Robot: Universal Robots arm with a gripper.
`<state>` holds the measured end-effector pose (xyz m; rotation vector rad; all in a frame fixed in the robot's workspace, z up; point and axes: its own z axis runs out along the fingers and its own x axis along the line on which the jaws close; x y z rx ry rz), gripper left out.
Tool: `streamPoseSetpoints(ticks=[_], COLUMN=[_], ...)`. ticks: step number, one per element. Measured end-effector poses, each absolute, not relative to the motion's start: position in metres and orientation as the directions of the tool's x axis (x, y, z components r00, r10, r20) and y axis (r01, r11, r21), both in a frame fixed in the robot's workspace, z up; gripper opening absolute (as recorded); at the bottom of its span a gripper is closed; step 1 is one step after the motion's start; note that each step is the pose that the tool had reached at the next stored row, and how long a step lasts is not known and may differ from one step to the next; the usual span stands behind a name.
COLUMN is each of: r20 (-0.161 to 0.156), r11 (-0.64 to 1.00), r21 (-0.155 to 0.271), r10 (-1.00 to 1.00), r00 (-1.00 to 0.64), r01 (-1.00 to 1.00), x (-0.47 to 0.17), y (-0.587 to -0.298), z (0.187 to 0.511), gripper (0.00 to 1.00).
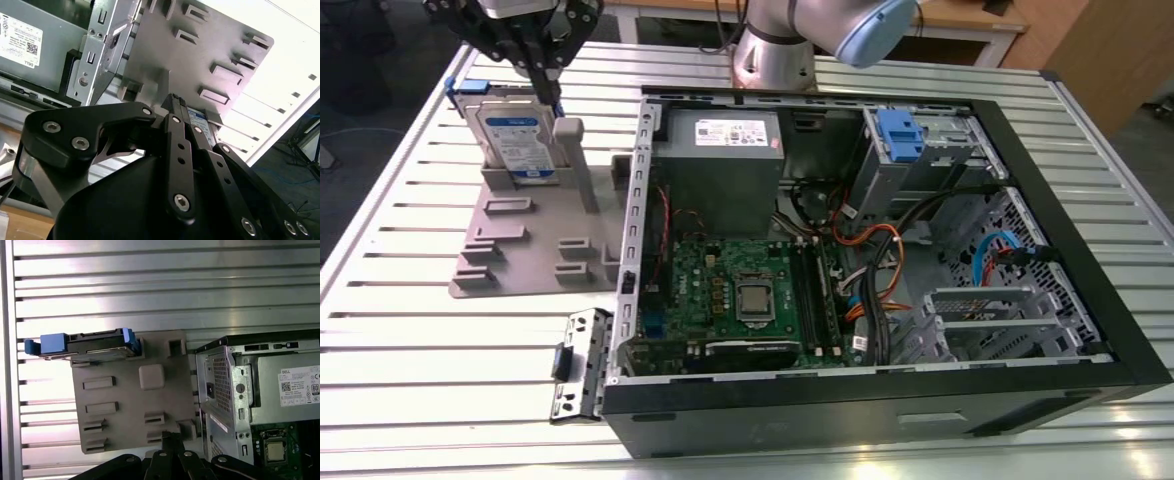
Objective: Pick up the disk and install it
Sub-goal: 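Reach for the disk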
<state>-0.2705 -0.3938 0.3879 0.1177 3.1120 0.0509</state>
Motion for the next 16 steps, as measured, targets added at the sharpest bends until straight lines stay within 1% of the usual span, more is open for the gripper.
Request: streamPoseSetpoints(ticks=[4, 10, 16], r20=[-0.027, -0.027, -0.029], r11=[0.997, 0.997, 0.997], r21=[0.018, 0.015, -0.005], r10=[0.076, 0.075, 0.075], r00=[-0.997, -0.997, -0.997], r01=[0.075, 0.075, 0.075], x=[-0.277, -0.294, -0.306], y=[-0.392, -0.388, -0.38], z=[0.385, 0.382, 0.378], gripper=[0.1, 0.1, 0.1])
